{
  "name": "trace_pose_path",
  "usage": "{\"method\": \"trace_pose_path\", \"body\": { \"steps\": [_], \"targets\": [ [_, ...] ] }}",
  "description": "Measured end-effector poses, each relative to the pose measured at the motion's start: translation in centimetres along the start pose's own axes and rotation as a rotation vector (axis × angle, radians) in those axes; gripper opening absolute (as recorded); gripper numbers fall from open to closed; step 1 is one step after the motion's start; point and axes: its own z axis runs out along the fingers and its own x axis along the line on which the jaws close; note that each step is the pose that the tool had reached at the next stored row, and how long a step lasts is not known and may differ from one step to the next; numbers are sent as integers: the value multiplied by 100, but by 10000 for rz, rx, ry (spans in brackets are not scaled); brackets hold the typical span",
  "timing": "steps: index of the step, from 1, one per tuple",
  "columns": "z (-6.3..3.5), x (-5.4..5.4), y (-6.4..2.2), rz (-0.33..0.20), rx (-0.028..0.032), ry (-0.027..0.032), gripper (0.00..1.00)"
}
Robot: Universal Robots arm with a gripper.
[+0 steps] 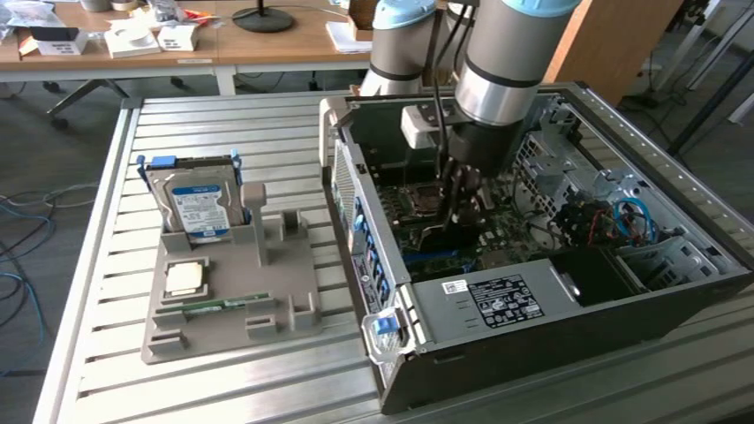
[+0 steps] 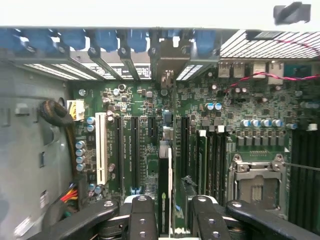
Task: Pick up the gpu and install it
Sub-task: 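Insert the gpu into the slot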
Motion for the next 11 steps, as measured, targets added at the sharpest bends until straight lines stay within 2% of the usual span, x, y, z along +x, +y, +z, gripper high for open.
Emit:
{"method": "trace_pose_path", "body": {
  "steps": [7,11],
  "targets": [
    [-263,-6,-1,1,-1,1,34],
    [-379,-9,-2,0,-1,1,34]
  ]
}}
